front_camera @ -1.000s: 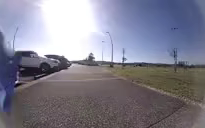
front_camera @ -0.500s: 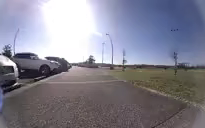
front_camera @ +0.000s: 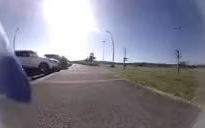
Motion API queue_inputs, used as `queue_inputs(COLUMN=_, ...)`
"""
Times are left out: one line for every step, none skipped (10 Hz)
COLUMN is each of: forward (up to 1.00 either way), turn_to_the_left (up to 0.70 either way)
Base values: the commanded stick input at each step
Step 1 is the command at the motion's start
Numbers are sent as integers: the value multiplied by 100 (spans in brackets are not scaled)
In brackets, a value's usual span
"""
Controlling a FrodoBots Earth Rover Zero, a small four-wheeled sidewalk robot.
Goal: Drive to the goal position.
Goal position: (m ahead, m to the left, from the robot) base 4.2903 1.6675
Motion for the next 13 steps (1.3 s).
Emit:
queue_inputs(forward=100, turn_to_the_left=40)
queue_inputs(forward=100, turn_to_the_left=40)
queue_inputs(forward=100, turn_to_the_left=38)
queue_inputs(forward=100, turn_to_the_left=19)
queue_inputs(forward=100, turn_to_the_left=0)
queue_inputs(forward=100, turn_to_the_left=0)
queue_inputs(forward=100, turn_to_the_left=0)
queue_inputs(forward=100, turn_to_the_left=0)
queue_inputs(forward=100, turn_to_the_left=0)
queue_inputs(forward=100, turn_to_the_left=0)
queue_inputs(forward=100, turn_to_the_left=0)
queue_inputs(forward=100, turn_to_the_left=0)
queue_inputs(forward=100, turn_to_the_left=0)
